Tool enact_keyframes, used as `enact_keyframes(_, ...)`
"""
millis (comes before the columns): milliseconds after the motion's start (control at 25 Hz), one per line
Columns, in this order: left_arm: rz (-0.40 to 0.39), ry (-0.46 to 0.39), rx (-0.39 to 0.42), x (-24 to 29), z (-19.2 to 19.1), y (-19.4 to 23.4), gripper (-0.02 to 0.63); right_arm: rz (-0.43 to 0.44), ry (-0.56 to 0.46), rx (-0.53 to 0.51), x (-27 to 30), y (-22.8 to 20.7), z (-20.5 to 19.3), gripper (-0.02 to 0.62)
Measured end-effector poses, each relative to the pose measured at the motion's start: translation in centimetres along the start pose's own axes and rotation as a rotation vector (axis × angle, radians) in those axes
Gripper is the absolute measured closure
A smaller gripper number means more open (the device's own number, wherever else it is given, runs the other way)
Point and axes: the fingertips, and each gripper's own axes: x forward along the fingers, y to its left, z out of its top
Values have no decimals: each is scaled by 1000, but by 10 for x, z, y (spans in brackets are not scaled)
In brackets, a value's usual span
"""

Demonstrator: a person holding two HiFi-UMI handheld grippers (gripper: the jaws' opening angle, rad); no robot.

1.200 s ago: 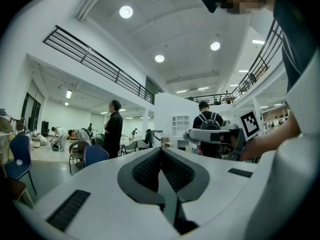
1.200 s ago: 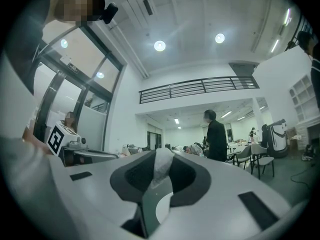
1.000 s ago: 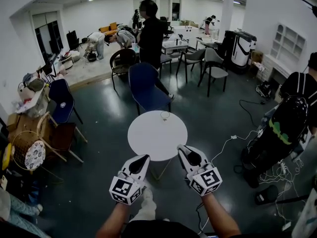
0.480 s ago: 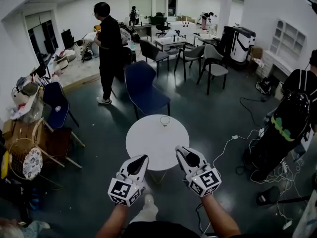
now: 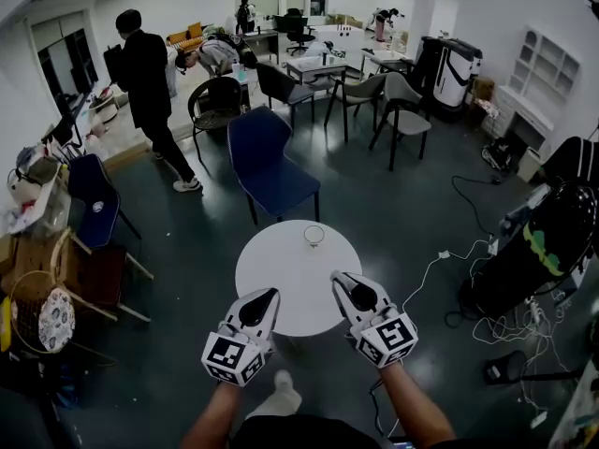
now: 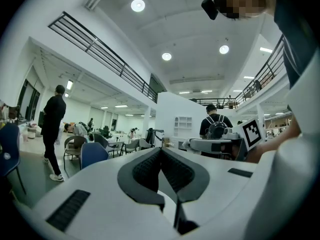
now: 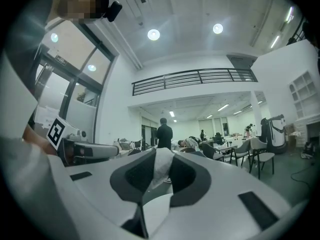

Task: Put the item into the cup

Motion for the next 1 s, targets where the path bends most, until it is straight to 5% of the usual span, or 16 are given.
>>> enact_keyframes(400,-19,41,-15,47,-6,90,591,-50,51,18,91,-32,-8,520)
enact_keyframes(1000,-52,87,-63,69,-38,158,591,-96,120,18,160,-50,-34,520)
